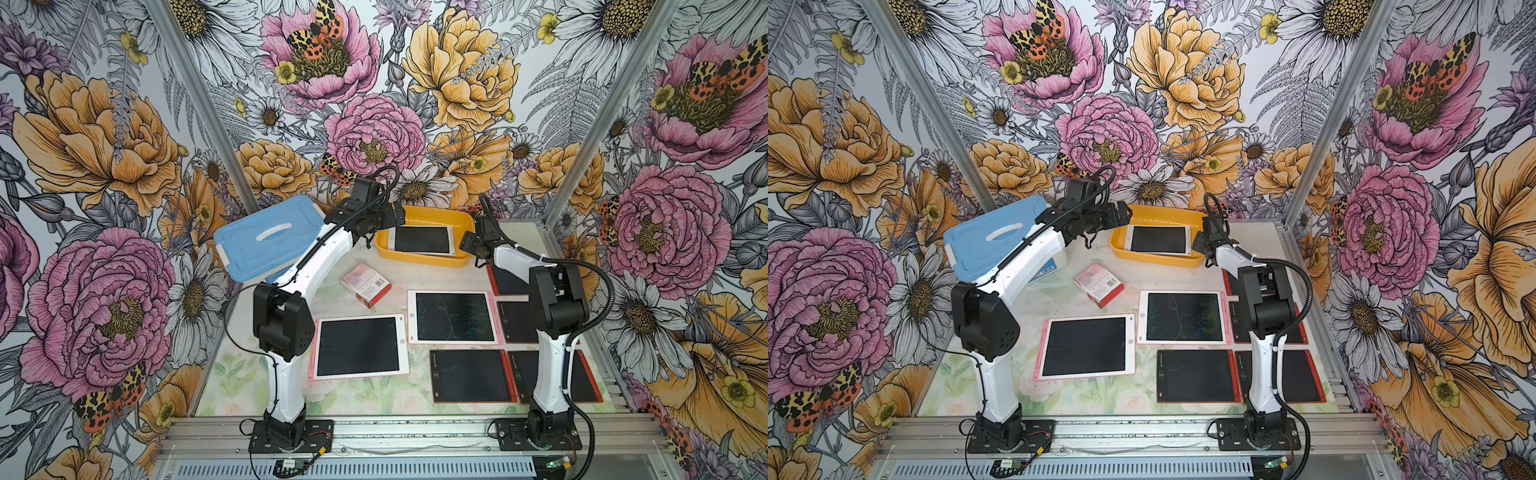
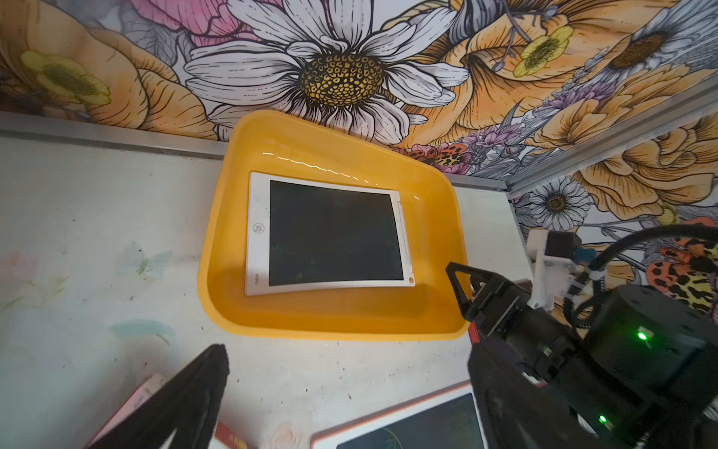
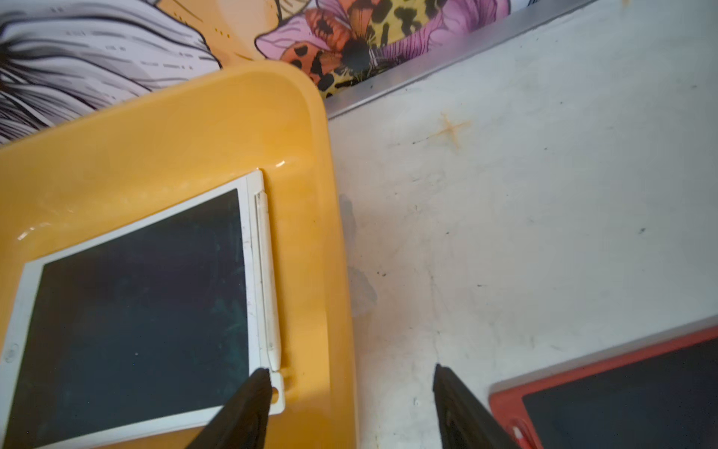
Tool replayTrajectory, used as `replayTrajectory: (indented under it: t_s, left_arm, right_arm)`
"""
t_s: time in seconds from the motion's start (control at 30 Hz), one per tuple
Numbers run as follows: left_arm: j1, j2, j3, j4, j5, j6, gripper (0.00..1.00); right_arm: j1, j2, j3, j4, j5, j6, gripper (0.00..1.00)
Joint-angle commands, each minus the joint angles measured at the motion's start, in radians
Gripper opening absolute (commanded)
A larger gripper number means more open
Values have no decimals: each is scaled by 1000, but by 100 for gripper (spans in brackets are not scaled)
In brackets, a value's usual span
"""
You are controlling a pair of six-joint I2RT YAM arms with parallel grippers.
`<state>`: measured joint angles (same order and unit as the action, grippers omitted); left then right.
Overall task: Take out the writing tablet from the storage box
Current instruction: Pick up the writing tablet from the storage box.
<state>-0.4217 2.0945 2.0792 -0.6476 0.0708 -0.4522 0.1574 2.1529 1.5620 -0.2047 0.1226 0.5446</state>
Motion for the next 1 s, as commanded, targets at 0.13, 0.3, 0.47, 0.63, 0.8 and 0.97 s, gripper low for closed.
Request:
replayTrajectory:
  t_s: [0.13, 0.3, 0.47, 0.63, 0.8, 0.97]
  left_arm:
    - [-13, 297, 322, -100, -40, 21, 99]
    - [-34, 445, 487, -158, -107, 6, 99]
    - [-40, 495, 487, -176, -185, -18, 99]
    - [-37, 534, 489, -202, -271, -14, 99]
    - [-25, 570, 507, -216, -353, -2, 99]
    - [-4, 607, 527, -218, -387, 4, 99]
  right_arm:
    - [2, 51, 68, -17, -43, -28, 36]
    - [20, 56, 71, -29, -33, -55, 23]
    - [53, 48, 67, -33, -37, -62, 19]
    - [87, 55, 70, -33, -36, -58, 16]
    - [94, 49, 67, -35, -31, -67, 14]
    - [95, 40, 64, -37, -34, -78, 13]
